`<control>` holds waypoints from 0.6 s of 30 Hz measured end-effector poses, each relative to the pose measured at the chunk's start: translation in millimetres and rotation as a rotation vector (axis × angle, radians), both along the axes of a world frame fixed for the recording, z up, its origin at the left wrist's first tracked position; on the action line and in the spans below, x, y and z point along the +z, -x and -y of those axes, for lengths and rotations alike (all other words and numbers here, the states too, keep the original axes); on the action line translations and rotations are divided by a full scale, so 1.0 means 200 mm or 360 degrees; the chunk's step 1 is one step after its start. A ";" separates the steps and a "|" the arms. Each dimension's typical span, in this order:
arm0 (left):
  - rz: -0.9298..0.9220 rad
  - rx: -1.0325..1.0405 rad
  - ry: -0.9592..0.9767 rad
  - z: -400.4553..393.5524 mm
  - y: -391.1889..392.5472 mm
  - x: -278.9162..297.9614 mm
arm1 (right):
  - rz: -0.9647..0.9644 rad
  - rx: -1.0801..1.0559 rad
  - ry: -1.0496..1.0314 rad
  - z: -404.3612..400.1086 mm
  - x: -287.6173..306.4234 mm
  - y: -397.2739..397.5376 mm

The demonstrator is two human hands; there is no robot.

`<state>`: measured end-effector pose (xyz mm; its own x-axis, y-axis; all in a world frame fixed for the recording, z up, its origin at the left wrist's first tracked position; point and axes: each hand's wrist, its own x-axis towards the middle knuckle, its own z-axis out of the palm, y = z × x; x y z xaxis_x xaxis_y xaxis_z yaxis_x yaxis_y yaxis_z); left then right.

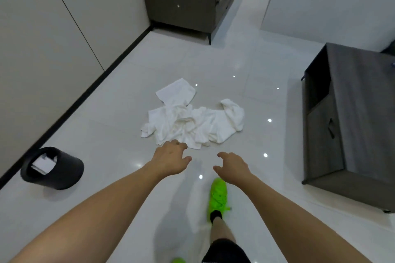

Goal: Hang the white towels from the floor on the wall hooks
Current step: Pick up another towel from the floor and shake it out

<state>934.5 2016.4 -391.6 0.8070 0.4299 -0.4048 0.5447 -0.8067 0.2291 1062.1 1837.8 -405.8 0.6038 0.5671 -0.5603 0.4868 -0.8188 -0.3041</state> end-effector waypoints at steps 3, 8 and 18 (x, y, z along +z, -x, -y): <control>-0.0059 0.0034 0.0023 -0.20 -0.25 -0.14 | -0.0058 0.0007 0.0008 -0.21 -0.15 -0.30; -0.0174 0.0323 0.0124 -0.51 -0.63 -0.36 | -0.0237 0.0055 0.0033 -0.58 -0.39 -0.76; -0.0220 0.0715 0.0345 -0.92 -1.10 -0.84 | -0.0343 0.0181 0.0077 -1.18 -0.86 -1.39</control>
